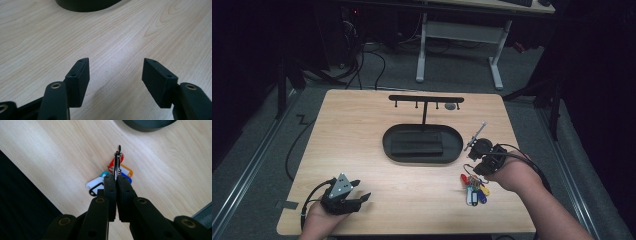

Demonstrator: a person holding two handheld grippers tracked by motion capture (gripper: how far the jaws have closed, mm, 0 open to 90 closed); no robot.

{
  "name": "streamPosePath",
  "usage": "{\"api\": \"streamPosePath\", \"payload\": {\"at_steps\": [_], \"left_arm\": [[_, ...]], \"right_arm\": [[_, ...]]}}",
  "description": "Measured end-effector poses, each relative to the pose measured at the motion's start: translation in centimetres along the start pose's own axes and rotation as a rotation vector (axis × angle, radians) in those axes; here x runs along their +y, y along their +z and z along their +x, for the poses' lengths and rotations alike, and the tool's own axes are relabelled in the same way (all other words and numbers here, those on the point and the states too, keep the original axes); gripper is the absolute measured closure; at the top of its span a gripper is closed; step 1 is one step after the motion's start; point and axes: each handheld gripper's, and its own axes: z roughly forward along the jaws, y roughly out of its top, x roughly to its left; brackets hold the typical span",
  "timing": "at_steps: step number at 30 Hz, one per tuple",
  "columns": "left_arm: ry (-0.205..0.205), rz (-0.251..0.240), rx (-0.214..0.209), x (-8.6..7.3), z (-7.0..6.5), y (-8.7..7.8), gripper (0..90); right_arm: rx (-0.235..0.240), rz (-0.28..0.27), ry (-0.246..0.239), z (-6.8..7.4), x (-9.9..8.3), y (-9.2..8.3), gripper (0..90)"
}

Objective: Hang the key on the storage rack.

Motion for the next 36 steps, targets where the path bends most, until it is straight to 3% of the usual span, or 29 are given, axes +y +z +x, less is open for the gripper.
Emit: {"api": "streamPosePath", "payload": {"at_steps": [13, 22, 36], "left_arm": [[0.002, 0.005, -0.002, 0.0, 0.0, 0.0, 39.6], [0.003, 0.011, -0.008, -0.1, -0.1, 0.2, 39.6], [0.001, 0.015, -0.017, -0.1, -0.3, 0.3, 39.5]], "right_arm": [[0.006, -0.04, 0.001, -0.2, 1.2, -3.2, 87.7], [0.004, -0.052, -0.001, -0.8, 2.4, -4.5, 87.8], [-0.026, -0.107, 0.038, -4.1, 6.0, -5.1, 87.8]]}}
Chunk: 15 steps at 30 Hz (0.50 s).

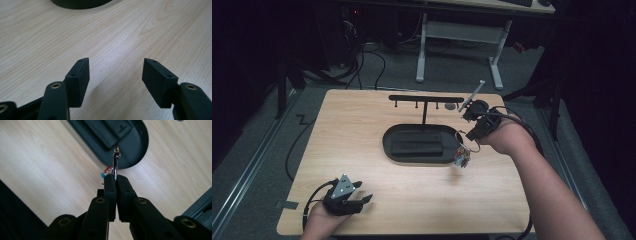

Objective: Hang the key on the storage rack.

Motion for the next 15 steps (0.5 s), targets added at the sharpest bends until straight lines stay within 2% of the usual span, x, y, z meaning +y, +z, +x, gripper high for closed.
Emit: {"api": "streamPosePath", "payload": {"at_steps": [10, 15], "left_arm": [[-0.02, -0.01, 0.009, -0.4, 0.5, -0.3, 39.6], [-0.007, -0.001, 0.007, -0.2, 0.4, -0.2, 39.7]], "right_arm": [[-0.009, -0.012, 0.044, -2.5, 2.6, 1.2, 87.8], [-0.01, -0.034, 0.067, -3.3, 3.8, 1.4, 87.8]]}}
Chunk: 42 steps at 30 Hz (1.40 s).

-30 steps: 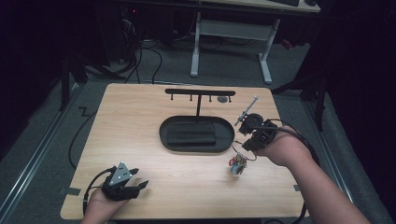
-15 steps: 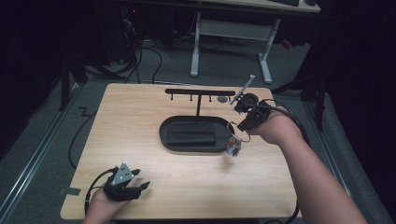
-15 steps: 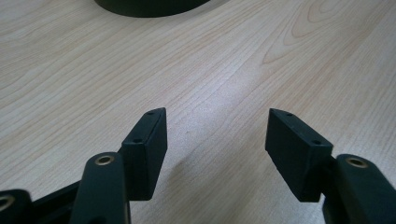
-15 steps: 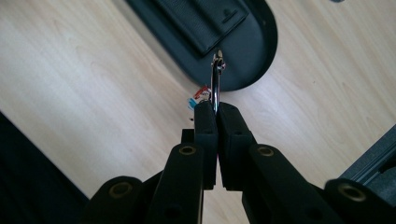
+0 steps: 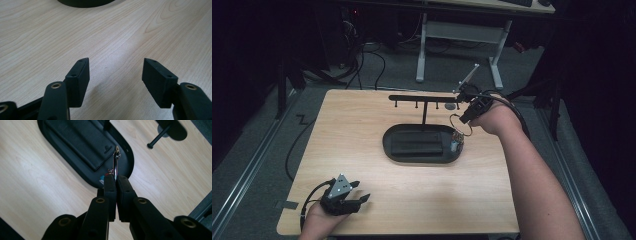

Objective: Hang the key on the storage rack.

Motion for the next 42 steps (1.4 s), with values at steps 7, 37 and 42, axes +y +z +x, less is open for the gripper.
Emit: {"api": "streamPosePath", "payload": {"at_steps": [7, 37, 42], "left_arm": [[0.0, -0.004, 0.007, -0.1, 0.1, -0.2, 39.7], [0.0, 0.013, -0.007, -0.3, 0.4, -0.1, 39.8], [0.012, 0.022, -0.008, -0.2, 0.2, 0.0, 39.7]], "right_arm": [[0.002, -0.018, 0.045, -2.0, 1.2, 1.1, 87.8], [-0.045, -0.065, 0.115, -4.2, 2.2, 2.6, 80.0], [-0.052, -0.073, 0.106, -3.0, 1.2, 2.0, 73.4]]}}
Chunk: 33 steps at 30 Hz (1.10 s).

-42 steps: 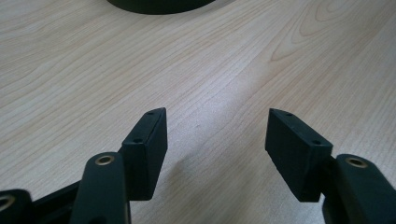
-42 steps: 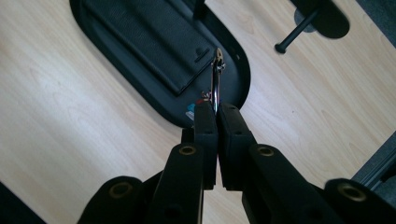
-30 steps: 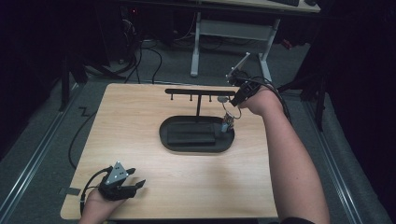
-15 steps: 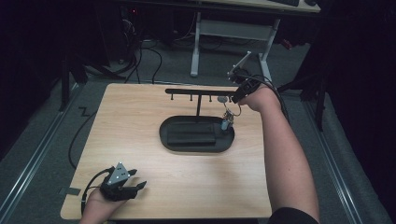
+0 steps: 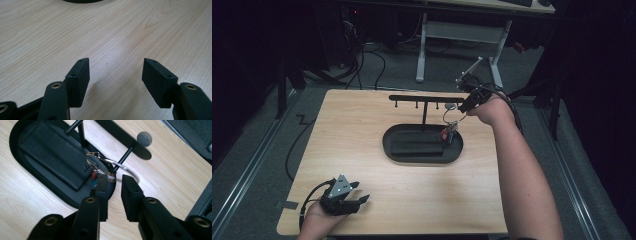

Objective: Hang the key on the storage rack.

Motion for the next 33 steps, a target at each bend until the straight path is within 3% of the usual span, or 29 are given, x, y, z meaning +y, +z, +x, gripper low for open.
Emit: {"api": "streamPosePath", "payload": {"at_steps": [6, 10, 12, 18, 21, 29, 33], "left_arm": [[0.013, -0.007, -0.001, 0.1, -0.2, -0.1, 39.6], [0.014, -0.016, -0.004, 0.1, -0.3, -0.1, 39.4], [0.012, -0.008, -0.009, 0.1, -0.2, 0.0, 39.2], [0.014, -0.006, -0.009, 0.1, -0.4, 0.1, 38.8], [0.017, -0.008, -0.01, 0.1, -0.5, 0.2, 38.6], [0.036, -0.005, -0.022, 0.3, -1.0, 0.5, 38.2], [0.039, -0.004, -0.027, 0.3, -1.1, 0.5, 38.0]], "right_arm": [[-0.009, -0.071, 0.034, 1.0, -1.8, -0.1, 39.2], [-0.012, -0.116, 0.05, 1.3, -3.7, 0.5, 30.3], [-0.037, -0.137, 0.052, 1.5, -4.8, 0.9, 29.3], [0.001, -0.193, 0.099, 2.0, -7.8, 1.9, 26.3], [-0.023, -0.241, 0.116, 2.4, -9.3, 2.5, 23.6], [-0.059, -0.295, 0.147, 4.0, -12.5, 4.1, 17.5], [-0.064, -0.318, 0.156, 5.1, -15.3, 5.6, 15.2]]}}
